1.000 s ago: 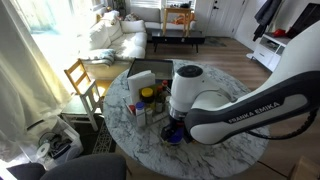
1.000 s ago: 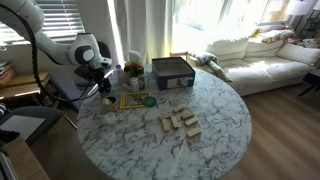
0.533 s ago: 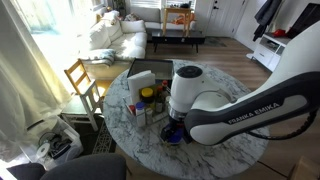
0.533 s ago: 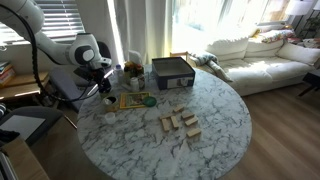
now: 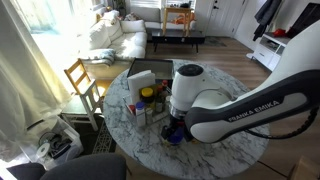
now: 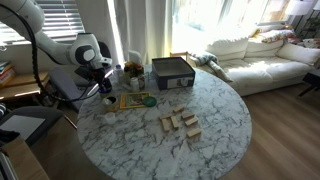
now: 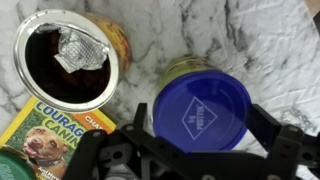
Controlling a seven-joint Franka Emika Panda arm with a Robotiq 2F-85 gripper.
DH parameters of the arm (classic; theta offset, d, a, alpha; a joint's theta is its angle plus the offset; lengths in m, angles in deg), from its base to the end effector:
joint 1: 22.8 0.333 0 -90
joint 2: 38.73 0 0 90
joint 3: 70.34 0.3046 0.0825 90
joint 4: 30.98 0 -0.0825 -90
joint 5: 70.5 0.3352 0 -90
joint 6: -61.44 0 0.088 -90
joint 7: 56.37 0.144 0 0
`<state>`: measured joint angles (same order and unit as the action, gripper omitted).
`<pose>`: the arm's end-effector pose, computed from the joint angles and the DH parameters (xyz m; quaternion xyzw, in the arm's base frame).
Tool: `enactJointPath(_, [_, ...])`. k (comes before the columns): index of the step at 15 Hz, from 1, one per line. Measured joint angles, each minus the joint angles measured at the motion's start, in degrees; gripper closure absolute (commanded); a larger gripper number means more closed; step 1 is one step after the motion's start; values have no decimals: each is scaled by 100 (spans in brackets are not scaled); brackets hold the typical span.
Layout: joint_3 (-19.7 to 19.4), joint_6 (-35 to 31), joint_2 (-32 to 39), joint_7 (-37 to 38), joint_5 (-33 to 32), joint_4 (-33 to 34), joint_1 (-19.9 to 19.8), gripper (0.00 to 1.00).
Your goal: Pick up the yellow can with a blue lid and put it on the yellow can without the lid and then pick up the measuring cup and put it on top of the stacked yellow cans
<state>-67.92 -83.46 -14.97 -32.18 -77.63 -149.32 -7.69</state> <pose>0.5385 0.1685 0.2254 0.9992 -0.0101 0.0335 0.0178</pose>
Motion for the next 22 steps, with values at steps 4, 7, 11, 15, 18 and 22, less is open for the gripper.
enactJointPath(4, [-3, 2, 0, 0, 31, -2, -26, 0])
enactJointPath(7, [-3, 2, 0, -1, 87, -3, -30, 0])
enactJointPath(11, [-3, 2, 0, -3, 194, -3, -34, 0])
enactJointPath(15, [-3, 2, -10, -4, 279, -3, -47, 0])
enactJointPath(18, [2, 2, -25, -16, 352, -3, -58, 0])
enactJointPath(22, [28, 2, -27, -23, 453, -3, -58, 0])
